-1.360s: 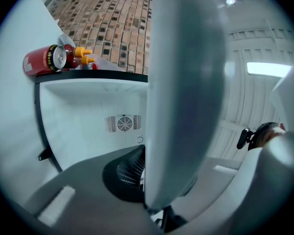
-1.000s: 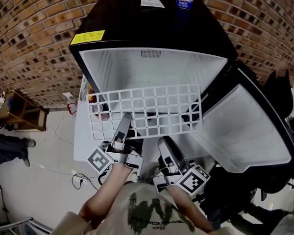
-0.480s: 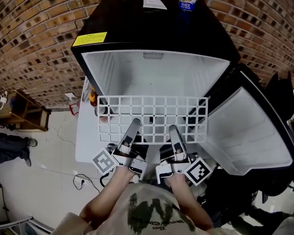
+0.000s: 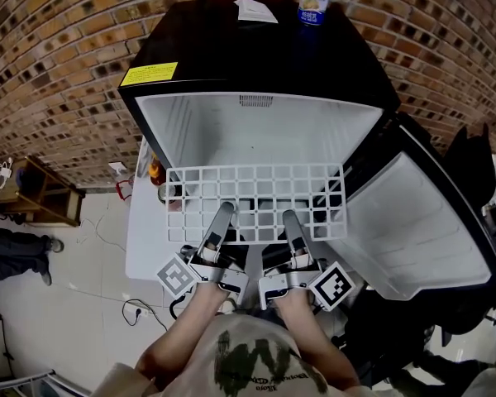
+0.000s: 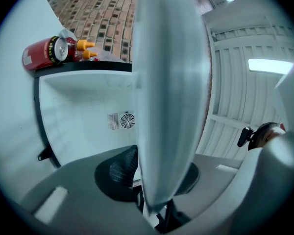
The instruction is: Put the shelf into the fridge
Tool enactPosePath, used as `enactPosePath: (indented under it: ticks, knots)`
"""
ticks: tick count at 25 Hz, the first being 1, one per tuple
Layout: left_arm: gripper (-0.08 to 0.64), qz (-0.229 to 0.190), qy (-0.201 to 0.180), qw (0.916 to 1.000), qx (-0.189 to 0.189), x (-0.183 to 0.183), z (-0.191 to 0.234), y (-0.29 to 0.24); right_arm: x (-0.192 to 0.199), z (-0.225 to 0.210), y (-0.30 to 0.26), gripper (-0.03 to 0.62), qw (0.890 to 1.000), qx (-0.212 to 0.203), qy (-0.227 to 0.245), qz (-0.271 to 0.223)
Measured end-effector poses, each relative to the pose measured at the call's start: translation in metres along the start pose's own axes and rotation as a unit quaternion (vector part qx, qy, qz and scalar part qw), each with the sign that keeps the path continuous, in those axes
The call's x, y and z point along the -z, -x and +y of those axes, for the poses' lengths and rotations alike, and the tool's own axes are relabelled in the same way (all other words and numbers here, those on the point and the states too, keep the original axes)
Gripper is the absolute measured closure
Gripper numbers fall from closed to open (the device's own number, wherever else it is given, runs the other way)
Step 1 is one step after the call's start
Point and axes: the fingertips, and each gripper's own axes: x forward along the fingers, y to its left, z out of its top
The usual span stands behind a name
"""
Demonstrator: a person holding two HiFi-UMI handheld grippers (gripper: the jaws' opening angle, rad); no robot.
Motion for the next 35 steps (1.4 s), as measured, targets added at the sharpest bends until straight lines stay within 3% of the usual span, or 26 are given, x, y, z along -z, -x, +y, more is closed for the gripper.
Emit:
enactPosePath:
  ticks: [3,10,18,24,35]
  knots:
    - [0.543,0.007,-0.014,0.9997,-0.021,-0.006,0.004,-0.005,0.001,0.003,-0.006,0.566,1.000,-0.009,-0.005,0.004]
    - [0.548,0.022,-0.017,0.9988,-0.041,-0.011,0.008,-0.023,-0.005,-0.006,-0.018,0.566,1.000,0.003,-0.022,0.005]
    - [0.549,0.019,0.011,0.9988,-0.043,-0.012,0.009,-0.033,-0.011,-0.003,-0.027,0.566,1.000,0.004,-0.017,0.007]
    - [0.554,0.020,0.010,0.9989,-0.041,-0.011,0.005,-0.037,-0.015,-0.003,-0.025,0.566,1.000,0.011,-0.025,0.002]
    - [0.555,0.016,0.017,0.9981,-0.057,-0.012,0.004,-0.036,-0.013,0.003,-0.029,0.566,1.000,0.000,-0.030,0.003]
